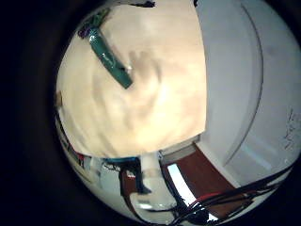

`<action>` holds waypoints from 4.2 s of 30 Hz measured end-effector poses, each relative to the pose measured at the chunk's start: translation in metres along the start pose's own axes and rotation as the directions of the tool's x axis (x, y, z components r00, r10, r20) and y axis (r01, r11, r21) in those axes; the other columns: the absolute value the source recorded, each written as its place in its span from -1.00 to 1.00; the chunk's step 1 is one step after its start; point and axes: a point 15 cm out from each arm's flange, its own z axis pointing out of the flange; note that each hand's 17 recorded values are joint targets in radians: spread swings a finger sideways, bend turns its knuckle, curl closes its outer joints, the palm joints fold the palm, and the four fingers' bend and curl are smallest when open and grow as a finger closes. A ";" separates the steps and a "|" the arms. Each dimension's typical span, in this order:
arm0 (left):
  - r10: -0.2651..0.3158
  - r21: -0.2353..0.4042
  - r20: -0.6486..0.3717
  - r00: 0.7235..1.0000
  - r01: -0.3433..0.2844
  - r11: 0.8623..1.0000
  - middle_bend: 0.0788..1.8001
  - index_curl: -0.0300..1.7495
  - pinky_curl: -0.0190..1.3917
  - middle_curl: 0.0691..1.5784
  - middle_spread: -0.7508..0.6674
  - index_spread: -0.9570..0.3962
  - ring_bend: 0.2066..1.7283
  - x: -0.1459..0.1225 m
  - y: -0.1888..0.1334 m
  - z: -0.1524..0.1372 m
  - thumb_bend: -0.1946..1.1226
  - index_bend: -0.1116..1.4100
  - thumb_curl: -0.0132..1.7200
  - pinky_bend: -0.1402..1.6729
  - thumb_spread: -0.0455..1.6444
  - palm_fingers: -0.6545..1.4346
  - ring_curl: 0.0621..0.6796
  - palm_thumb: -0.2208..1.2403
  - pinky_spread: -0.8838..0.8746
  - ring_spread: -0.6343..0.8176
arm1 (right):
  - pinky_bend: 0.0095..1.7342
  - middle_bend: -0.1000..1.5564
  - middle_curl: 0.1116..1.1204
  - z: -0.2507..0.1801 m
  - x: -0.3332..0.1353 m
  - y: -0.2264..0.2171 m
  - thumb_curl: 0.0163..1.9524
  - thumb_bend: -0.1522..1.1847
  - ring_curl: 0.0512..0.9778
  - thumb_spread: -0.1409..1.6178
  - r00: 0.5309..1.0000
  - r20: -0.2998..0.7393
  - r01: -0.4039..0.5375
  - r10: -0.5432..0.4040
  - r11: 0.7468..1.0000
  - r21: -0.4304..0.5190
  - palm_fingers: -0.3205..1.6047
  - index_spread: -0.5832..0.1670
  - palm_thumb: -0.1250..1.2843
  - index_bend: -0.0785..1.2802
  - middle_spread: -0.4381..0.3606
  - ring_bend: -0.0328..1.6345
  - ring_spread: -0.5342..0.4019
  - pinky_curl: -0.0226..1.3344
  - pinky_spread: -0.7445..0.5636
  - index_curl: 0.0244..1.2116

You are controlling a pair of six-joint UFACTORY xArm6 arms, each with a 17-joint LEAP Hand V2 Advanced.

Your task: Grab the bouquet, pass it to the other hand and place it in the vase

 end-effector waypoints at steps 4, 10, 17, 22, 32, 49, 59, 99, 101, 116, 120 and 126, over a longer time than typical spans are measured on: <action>-0.003 0.006 0.030 1.000 0.003 1.000 -0.86 -0.44 -0.71 -0.63 0.36 0.47 -0.74 -0.004 0.005 -0.003 -0.75 -0.56 -0.63 -0.66 0.20 -0.07 -0.65 -0.08 0.53 0.49 | -0.48 -0.47 -0.53 0.010 0.000 -0.023 -0.70 -0.81 -0.64 0.41 0.999 0.001 -0.044 0.044 0.998 0.047 -0.39 0.27 -0.20 -0.63 0.55 -0.30 0.41 -0.59 0.58 -0.56; -0.012 0.001 0.034 0.999 0.012 1.000 -0.86 -0.43 -0.71 -0.63 0.35 0.47 -0.75 -0.006 0.009 0.002 -0.75 -0.56 -0.62 -0.66 0.20 -0.07 -0.65 -0.09 0.53 0.49 | -0.51 -0.48 -0.54 0.047 0.009 -0.035 -0.69 -0.81 -0.66 0.39 0.997 0.000 -0.076 0.076 0.996 0.038 -0.40 0.33 -0.21 -0.64 0.59 -0.31 0.46 -0.60 0.61 -0.55; -0.018 0.004 0.025 1.000 0.018 1.000 -0.86 -0.43 -0.71 -0.63 0.35 0.47 -0.75 -0.006 0.006 0.003 -0.75 -0.56 -0.62 -0.66 0.20 -0.07 -0.65 -0.09 0.53 0.49 | -0.47 -0.47 -0.54 0.080 0.012 -0.042 -0.68 -0.80 -0.64 0.39 0.995 0.011 -0.096 0.096 0.995 -0.009 -0.36 0.36 -0.15 -0.66 0.60 -0.21 0.49 -0.60 0.60 -0.58; -0.026 0.006 0.022 0.999 0.026 1.000 -0.85 -0.43 -0.72 -0.63 0.35 0.46 -0.76 -0.007 0.008 0.003 -0.75 -0.56 -0.62 -0.66 0.20 -0.07 -0.65 -0.09 0.53 0.49 | -0.45 -0.45 -0.53 0.096 0.008 -0.047 -0.67 -0.80 -0.64 0.39 0.996 0.007 -0.093 0.093 0.995 -0.024 -0.34 0.36 -0.10 -0.66 0.58 -0.16 0.42 -0.60 0.58 -0.58; -0.038 -0.001 0.012 0.999 0.038 0.999 -0.85 -0.43 -0.72 -0.62 0.33 0.45 -0.76 -0.011 0.009 0.006 -0.75 -0.55 -0.62 -0.66 0.20 -0.07 -0.64 -0.09 0.53 0.49 | -0.38 -0.42 -0.51 0.134 0.006 -0.052 -0.64 -0.81 -0.64 0.38 0.995 -0.005 -0.095 0.095 0.992 -0.086 -0.34 0.36 0.03 -0.65 0.54 -0.07 0.28 -0.61 0.48 -0.58; -0.035 0.006 0.008 0.999 0.035 0.999 -0.85 -0.43 -0.72 -0.62 0.33 0.45 -0.76 -0.008 0.006 0.005 -0.75 -0.54 -0.62 -0.66 0.20 -0.07 -0.63 -0.09 0.53 0.49 | -0.35 -0.32 -0.47 0.138 -0.001 -0.064 -0.61 -0.81 -0.65 0.35 0.996 0.003 -0.094 0.095 0.991 -0.092 -0.32 0.35 0.07 -0.65 0.43 0.01 0.20 -0.66 0.42 -0.56; -0.034 0.005 0.005 0.999 0.034 0.999 -0.84 -0.43 -0.72 -0.62 0.33 0.45 -0.77 -0.008 0.007 0.005 -0.75 -0.54 -0.62 -0.66 0.20 -0.07 -0.63 -0.09 0.53 0.49 | -0.35 -0.29 -0.46 0.143 -0.002 -0.070 -0.61 -0.81 -0.67 0.35 0.996 0.002 -0.093 0.093 0.991 -0.100 -0.27 0.33 0.10 -0.62 0.35 0.04 0.13 -0.70 0.36 -0.52; -0.038 0.007 0.000 0.999 0.038 0.999 -0.84 -0.42 -0.72 -0.61 0.33 0.43 -0.76 -0.008 0.008 0.004 -0.75 -0.53 -0.62 -0.66 0.20 -0.07 -0.62 -0.09 0.53 0.50 | 0.22 0.29 0.00 0.108 -0.015 -0.074 -0.53 -0.80 -0.27 0.20 0.998 0.027 -0.050 0.055 0.985 -0.165 0.77 -0.51 0.35 -0.01 -0.50 0.42 -0.48 -0.57 -0.65 0.11; -0.038 0.009 0.000 0.999 0.038 0.999 -0.84 -0.42 -0.72 -0.61 0.33 0.43 -0.76 -0.009 0.007 0.004 -0.75 -0.53 -0.62 -0.66 0.20 -0.07 -0.62 -0.09 0.53 0.50 | 0.33 0.38 0.07 0.101 -0.021 -0.066 -0.52 -0.79 -0.18 0.20 0.998 0.048 -0.038 0.048 0.982 -0.183 0.78 -0.51 0.39 0.12 -0.48 0.52 -0.43 -0.50 -0.57 0.21; -0.055 0.022 -0.005 0.998 0.055 0.998 -0.84 -0.42 -0.72 -0.61 0.31 0.43 -0.76 -0.013 0.004 0.003 -0.75 -0.54 -0.63 -0.66 0.20 -0.07 -0.62 -0.09 0.51 0.49 | 0.69 0.69 0.34 -0.047 -0.074 -0.028 -0.36 -0.73 0.15 0.20 0.919 0.364 0.171 -0.153 0.985 -0.018 0.49 -0.34 0.85 0.52 -0.31 0.77 -0.29 -0.12 -0.19 0.65; -0.080 0.058 -0.014 0.997 0.081 0.995 -0.84 -0.42 -0.72 -0.62 0.31 0.43 -0.76 -0.019 0.002 -0.005 -0.75 -0.54 -0.63 -0.66 0.21 -0.06 -0.63 -0.11 0.52 0.48 | 0.67 0.71 0.34 -0.076 -0.085 -0.009 -0.31 -0.75 0.17 0.14 0.872 0.430 0.241 -0.234 0.970 0.038 0.49 -0.32 0.90 0.52 -0.28 0.78 -0.28 -0.08 -0.17 0.69; -0.116 0.162 -0.093 0.989 0.130 0.978 -0.81 -0.42 -0.72 -0.61 0.27 0.42 -0.76 -0.021 -0.009 -0.040 -0.75 -0.53 -0.64 -0.66 0.21 -0.02 -0.64 -0.13 0.50 0.44 | 0.62 0.74 0.33 -0.112 -0.095 0.016 -0.22 -0.78 0.20 0.00 0.750 0.574 0.315 -0.328 0.941 0.125 0.49 -0.29 0.94 0.52 -0.26 0.77 -0.28 -0.02 -0.17 0.73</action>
